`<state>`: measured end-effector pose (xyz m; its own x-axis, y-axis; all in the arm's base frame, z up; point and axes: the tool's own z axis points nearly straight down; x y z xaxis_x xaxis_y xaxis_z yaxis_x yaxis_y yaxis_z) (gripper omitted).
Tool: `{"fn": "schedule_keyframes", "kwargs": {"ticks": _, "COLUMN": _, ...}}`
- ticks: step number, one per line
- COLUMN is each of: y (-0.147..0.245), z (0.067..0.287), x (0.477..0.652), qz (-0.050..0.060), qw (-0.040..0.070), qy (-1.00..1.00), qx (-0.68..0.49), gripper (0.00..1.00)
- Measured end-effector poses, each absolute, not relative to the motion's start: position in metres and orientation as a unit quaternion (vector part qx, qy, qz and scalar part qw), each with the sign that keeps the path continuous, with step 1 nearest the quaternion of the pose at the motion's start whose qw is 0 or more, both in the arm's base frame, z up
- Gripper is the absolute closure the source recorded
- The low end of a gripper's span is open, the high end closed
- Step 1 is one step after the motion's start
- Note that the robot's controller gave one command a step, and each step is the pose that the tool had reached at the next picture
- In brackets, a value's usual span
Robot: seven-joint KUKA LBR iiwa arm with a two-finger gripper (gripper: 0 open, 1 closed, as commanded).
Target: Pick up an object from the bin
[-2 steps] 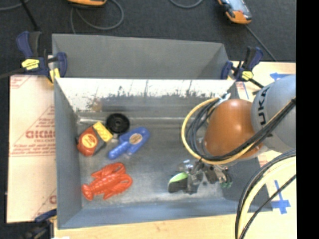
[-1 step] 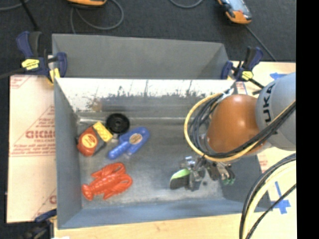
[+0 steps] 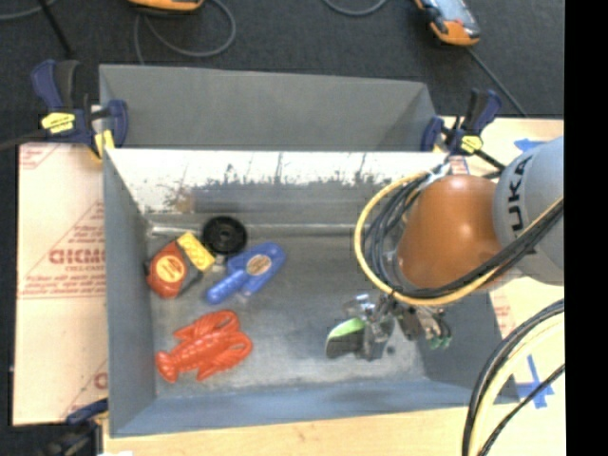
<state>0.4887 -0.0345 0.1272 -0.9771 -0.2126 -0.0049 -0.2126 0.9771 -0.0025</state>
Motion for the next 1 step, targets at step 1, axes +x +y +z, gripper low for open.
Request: {"fn": "schedule_keyframes", "kwargs": {"ticks": 1, "y": -0.0347, "z": 0.1315, "x": 0.4889, "qz": -0.001, "qw": 0.003, "qy": 0.994, "qx": -0.107, "gripper": 1.0}}
